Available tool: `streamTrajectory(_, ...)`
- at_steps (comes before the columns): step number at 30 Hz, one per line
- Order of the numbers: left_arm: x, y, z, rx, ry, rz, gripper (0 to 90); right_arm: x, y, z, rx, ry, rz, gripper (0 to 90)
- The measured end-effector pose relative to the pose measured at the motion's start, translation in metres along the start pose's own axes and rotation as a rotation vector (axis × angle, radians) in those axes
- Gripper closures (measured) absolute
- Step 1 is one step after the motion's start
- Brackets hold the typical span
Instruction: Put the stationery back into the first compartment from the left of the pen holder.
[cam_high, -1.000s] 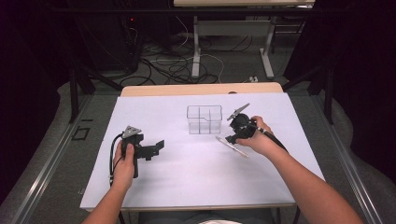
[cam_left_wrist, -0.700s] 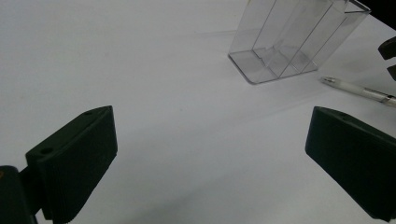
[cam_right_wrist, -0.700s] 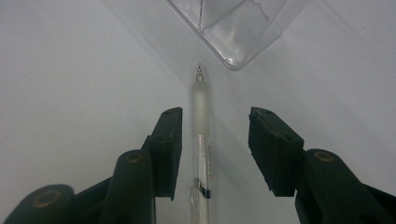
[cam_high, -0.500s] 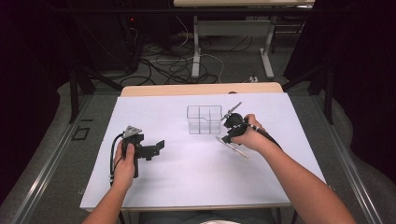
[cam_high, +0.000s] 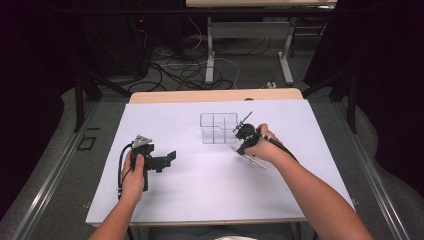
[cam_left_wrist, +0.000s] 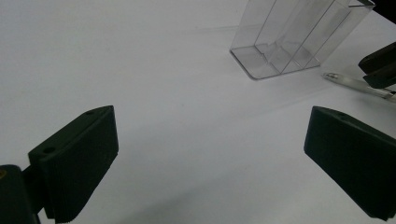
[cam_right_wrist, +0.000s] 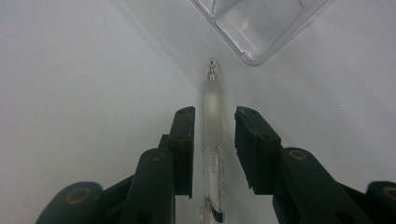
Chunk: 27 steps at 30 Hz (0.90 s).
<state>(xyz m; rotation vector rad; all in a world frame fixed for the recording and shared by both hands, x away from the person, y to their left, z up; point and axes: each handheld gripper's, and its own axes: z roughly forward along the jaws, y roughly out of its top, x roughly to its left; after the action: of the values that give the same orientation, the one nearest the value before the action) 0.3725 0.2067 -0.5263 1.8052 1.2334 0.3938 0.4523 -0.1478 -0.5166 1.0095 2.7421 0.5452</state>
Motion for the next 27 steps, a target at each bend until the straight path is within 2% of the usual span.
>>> streamTrajectory(1,0.0,0.0,0.0,0.0,0.0,0.001,3.0,0.001,0.0,0.002,-0.004,0.005,0.017,69.7)
streamTrajectory(4,0.0,0.0,0.0,0.001,0.0,0.001,3.0,-0.001,0.0,0.004,0.013,0.004,0.006,71.0)
streamTrajectory(5,0.0,0.0,0.0,0.001,0.0,0.001,3.0,0.001,0.0,0.004,0.019,0.01,0.032,71.2)
streamTrajectory(7,0.0,0.0,0.0,0.0,0.0,0.0,3.1,0.0,0.001,0.007,0.019,0.008,0.01,72.1)
streamTrajectory(12,0.001,0.0,0.0,0.001,0.0,-0.002,3.2,0.001,0.002,0.01,0.03,0.008,0.022,72.4)
streamTrajectory(13,0.001,0.0,0.0,0.001,0.0,-0.001,3.2,-0.001,0.003,0.008,0.084,-0.002,-0.007,72.4)
streamTrajectory(14,0.001,0.0,0.0,0.002,0.0,-0.001,3.3,-0.001,0.004,0.007,0.107,0.006,-0.01,72.4)
streamTrajectory(16,0.001,0.0,0.0,0.002,-0.001,-0.002,3.3,0.002,0.002,0.012,0.045,0.01,0.034,72.5)
streamTrajectory(17,0.001,0.0,0.001,0.0,0.0,-0.005,3.3,0.001,0.002,0.013,0.044,-0.001,0.018,72.8)
streamTrajectory(19,0.001,0.0,0.001,0.001,0.0,-0.003,3.4,-0.001,0.004,0.011,0.105,0.01,-0.007,73.3)
streamTrajectory(20,0.001,0.0,0.0,0.002,-0.001,-0.002,3.4,0.001,0.002,0.015,0.049,0.008,0.015,73.8)
streamTrajectory(21,0.001,0.0,0.0,0.001,-0.001,-0.002,3.4,-0.001,0.005,0.012,0.122,0.018,-0.017,74.6)
streamTrajectory(22,0.001,0.0,0.0,0.001,0.0,-0.002,3.4,-0.001,0.006,0.01,0.144,0.011,-0.018,74.8)
streamTrajectory(26,0.001,0.0,0.001,0.002,-0.001,-0.004,3.4,0.001,0.002,0.017,0.039,0.021,0.027,78.5)
streamTrajectory(27,0.001,0.0,0.001,0.002,-0.001,-0.004,3.4,0.0,0.002,0.018,0.028,0.024,0.013,79.1)
